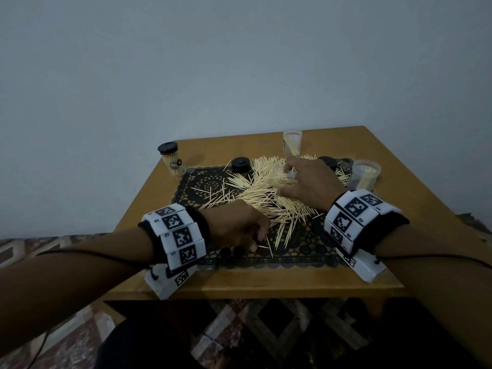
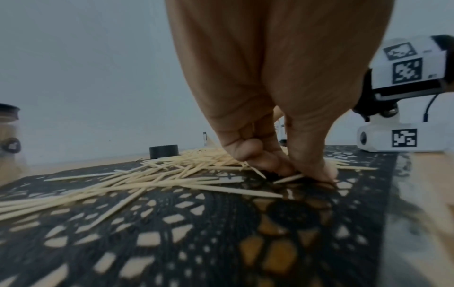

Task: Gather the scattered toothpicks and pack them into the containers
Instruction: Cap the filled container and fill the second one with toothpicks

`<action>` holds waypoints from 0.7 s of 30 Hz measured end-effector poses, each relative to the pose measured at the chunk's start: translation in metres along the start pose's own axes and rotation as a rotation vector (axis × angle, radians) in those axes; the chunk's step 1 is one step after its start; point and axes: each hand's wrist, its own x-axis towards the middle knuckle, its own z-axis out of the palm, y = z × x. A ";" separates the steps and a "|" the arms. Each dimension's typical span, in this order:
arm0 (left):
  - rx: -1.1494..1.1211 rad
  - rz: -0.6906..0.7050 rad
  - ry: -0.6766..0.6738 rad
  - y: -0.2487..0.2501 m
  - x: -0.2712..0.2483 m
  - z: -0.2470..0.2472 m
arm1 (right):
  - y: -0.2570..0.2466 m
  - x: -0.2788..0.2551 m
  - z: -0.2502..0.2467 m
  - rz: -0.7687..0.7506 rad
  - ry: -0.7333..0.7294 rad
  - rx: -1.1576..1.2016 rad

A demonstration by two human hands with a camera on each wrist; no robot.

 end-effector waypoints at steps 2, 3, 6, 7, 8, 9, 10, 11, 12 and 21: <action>0.027 0.015 0.008 -0.002 0.003 -0.003 | 0.000 0.000 0.000 0.006 0.000 0.008; 0.050 0.020 0.012 -0.003 0.005 -0.005 | 0.000 0.000 0.000 0.009 0.002 0.013; 0.165 0.036 0.038 -0.004 0.009 -0.007 | 0.000 -0.001 0.001 0.017 0.006 0.022; 0.201 0.031 0.055 -0.004 0.009 -0.007 | 0.000 -0.001 0.000 0.017 0.008 0.024; 0.238 0.032 0.087 -0.005 0.010 -0.007 | 0.000 -0.001 0.000 0.017 0.010 0.026; 0.274 0.031 0.131 -0.006 0.011 -0.006 | -0.001 -0.001 0.000 0.019 0.013 0.025; 0.303 0.028 0.186 -0.007 0.013 -0.006 | -0.001 -0.001 0.000 0.019 0.015 0.023; 0.316 0.012 0.243 -0.009 0.015 -0.005 | -0.001 0.000 0.000 0.020 0.017 0.020; 0.318 -0.010 0.297 -0.011 0.017 -0.005 | -0.001 0.000 0.000 0.019 0.019 0.017; 0.194 -0.230 0.444 -0.024 0.025 -0.003 | -0.001 0.001 0.000 0.025 0.016 0.024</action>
